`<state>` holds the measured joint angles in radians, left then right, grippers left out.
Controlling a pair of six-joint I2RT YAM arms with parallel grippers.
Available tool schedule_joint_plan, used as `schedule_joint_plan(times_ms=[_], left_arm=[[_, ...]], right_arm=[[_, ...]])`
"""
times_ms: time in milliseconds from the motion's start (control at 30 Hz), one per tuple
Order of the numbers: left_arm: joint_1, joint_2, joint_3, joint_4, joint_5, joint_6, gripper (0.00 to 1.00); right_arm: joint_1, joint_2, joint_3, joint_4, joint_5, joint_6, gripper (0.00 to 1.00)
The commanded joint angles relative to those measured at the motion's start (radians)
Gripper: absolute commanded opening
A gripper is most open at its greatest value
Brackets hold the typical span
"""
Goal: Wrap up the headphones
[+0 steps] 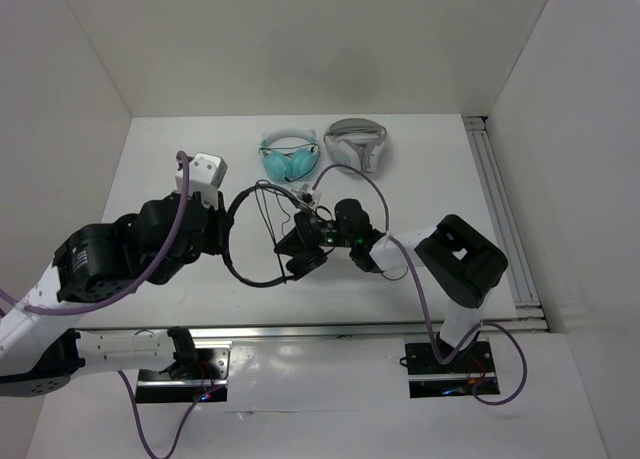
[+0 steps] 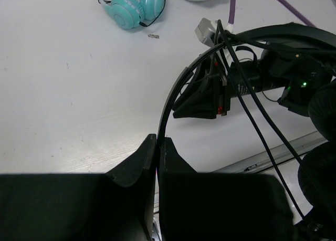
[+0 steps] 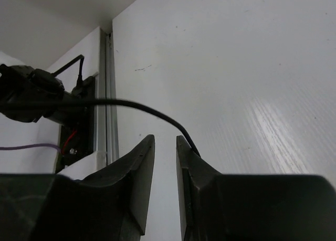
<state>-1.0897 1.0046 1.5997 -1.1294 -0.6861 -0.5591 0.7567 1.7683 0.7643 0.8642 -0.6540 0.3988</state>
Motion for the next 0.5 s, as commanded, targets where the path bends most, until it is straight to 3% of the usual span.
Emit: schedule_joint_plan(times_ms=[0, 233, 333, 467], left_arm=[[-0.004, -0.003, 0.048, 0.007, -0.035, -0.067, 0.0], [-0.004, -0.003, 0.057, -0.067, -0.096, -0.124, 0.0], [-0.004, -0.003, 0.066, -0.078, -0.096, -0.133, 0.0], [-0.004, 0.008, 0.088, -0.107, -0.096, -0.144, 0.0]], right_arm=[[0.004, 0.019, -0.008, 0.121, 0.056, 0.005, 0.32], [0.047, -0.117, 0.038, -0.154, 0.103, -0.162, 0.46], [0.114, -0.193, 0.023, -0.301, 0.253, -0.244, 0.52], [0.138, -0.289, 0.023, -0.444, 0.283, -0.317, 0.54]])
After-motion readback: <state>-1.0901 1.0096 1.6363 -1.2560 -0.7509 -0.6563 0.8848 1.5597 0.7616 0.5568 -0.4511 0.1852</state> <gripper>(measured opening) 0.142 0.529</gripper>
